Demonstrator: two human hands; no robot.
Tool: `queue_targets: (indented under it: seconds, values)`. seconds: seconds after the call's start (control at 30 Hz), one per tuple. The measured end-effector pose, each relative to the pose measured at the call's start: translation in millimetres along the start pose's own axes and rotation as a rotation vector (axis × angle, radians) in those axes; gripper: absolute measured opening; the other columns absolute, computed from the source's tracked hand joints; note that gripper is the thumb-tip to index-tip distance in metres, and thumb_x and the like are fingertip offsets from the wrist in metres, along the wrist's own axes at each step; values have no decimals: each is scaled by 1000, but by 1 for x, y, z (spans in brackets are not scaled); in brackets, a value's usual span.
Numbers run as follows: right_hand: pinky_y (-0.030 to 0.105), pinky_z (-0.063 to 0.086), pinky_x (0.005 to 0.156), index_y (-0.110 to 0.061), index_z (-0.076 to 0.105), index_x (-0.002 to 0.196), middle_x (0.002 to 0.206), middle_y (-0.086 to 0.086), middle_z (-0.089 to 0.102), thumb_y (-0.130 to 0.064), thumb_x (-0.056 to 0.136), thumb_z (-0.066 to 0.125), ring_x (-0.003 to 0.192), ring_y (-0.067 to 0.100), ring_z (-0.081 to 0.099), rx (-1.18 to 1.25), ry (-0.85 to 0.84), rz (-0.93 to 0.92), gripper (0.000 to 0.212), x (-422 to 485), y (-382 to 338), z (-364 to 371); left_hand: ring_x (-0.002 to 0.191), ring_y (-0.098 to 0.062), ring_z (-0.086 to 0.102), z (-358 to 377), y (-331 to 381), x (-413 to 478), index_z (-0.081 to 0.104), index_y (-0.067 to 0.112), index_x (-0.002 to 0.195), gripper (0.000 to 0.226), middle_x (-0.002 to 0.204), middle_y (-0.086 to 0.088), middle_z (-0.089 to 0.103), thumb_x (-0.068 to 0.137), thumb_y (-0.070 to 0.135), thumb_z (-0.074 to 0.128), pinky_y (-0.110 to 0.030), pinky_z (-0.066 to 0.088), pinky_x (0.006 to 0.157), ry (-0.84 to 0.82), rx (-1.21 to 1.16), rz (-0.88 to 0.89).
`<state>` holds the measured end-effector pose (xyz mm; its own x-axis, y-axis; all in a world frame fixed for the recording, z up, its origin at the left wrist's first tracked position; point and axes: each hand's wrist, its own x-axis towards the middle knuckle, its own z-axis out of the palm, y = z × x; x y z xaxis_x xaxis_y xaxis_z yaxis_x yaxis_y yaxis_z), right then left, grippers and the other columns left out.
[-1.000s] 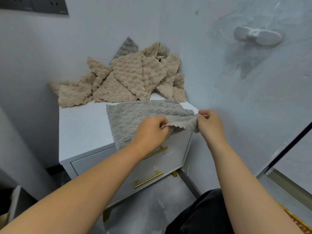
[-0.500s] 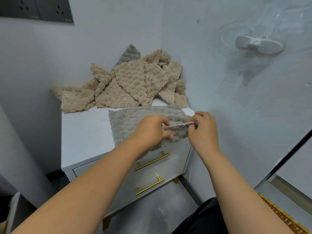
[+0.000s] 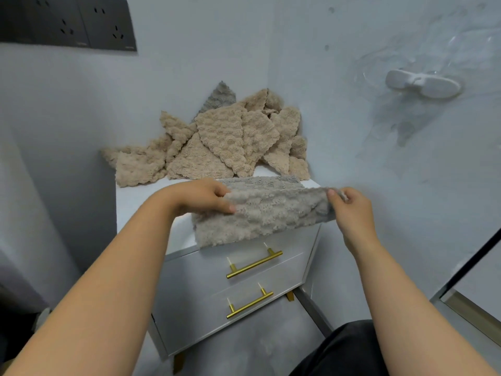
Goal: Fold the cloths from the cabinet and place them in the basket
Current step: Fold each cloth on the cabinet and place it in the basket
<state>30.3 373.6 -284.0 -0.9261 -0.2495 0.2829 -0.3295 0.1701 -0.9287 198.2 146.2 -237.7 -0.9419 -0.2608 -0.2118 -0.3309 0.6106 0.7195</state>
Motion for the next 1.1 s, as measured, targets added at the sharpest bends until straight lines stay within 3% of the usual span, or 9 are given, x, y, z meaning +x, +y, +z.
queue_targets:
  seconds: [0.1, 0.17, 0.33, 0.5, 0.73, 0.83, 0.93, 1.0, 1.1]
  values:
    - [21, 32, 47, -10, 46, 61, 60, 3, 44, -15, 92, 58, 56, 14, 40, 37, -49, 23, 34, -2, -2, -2, 72, -16, 65, -8, -11, -7, 64, 0, 92, 24, 77, -5, 68, 79, 19, 73, -27, 53, 68, -51, -284, -4]
    - [23, 32, 47, -12, 44, 60, 59, 2, 44, -17, 92, 58, 55, 14, 40, 32, -83, 30, 36, -2, -3, -2, 84, -21, 70, -13, -19, -11, 67, 0, 102, 52, 91, -12, 72, 63, 30, 87, -29, 58, 74, -84, -370, -18]
    - [20, 34, 43, -15, 54, 60, 56, -3, 50, -20, 91, 61, 45, 5, 46, -86, -193, 38, 32, -2, -6, -4, 78, -21, 66, -28, -43, -17, 70, 9, 84, 66, 86, -12, 69, 33, 41, 96, -29, 53, 69, -75, -487, -19]
    - [28, 30, 55, -1, 54, 69, 65, 11, 48, -21, 92, 60, 60, 19, 44, -147, -235, 37, 31, 5, -6, 1, 59, -10, 60, -33, -44, -18, 64, 14, 87, 19, 72, -3, 62, 74, 7, 76, -18, 49, 52, 100, -563, -78]
    - [32, 18, 53, -16, 31, 57, 57, 2, 25, -19, 88, 61, 55, 17, 24, -165, -43, -29, 44, 35, -15, 25, 82, -22, 62, -25, -29, 15, 61, 21, 90, 23, 90, -7, 65, 79, 3, 73, -39, 52, 84, 478, -715, -94]
    - [32, 17, 51, -14, 34, 58, 55, 1, 25, -21, 88, 63, 53, 16, 23, -180, 29, -24, 41, 51, -17, 38, 90, -26, 60, -24, -30, 39, 67, 21, 100, 26, 98, -9, 63, 77, 10, 76, -40, 50, 84, 708, -534, -72]
    - [29, 25, 51, -15, 45, 60, 57, 0, 41, -22, 86, 63, 55, 19, 40, -303, 132, 4, 33, 58, -3, 52, 97, -27, 59, -10, -40, 57, 59, 21, 122, 40, 111, -8, 62, 84, 11, 68, -36, 48, 80, 893, -56, -137]
    - [28, 35, 63, -14, 61, 85, 80, 0, 56, -25, 86, 64, 78, 23, 57, -404, 175, 23, 12, 53, 9, 58, 106, -28, 55, 5, -48, 64, 50, 18, 132, 46, 120, -10, 57, 88, 7, 57, -36, 45, 79, 882, 239, -164]
    - [28, 37, 69, -12, 57, 108, 103, 3, 59, -30, 87, 63, 89, 23, 56, -435, 229, 15, 29, 49, 23, 59, 113, -29, 46, 13, -47, 69, 52, 10, 131, 43, 122, -12, 53, 89, 4, 50, -38, 42, 79, 873, 459, -17]
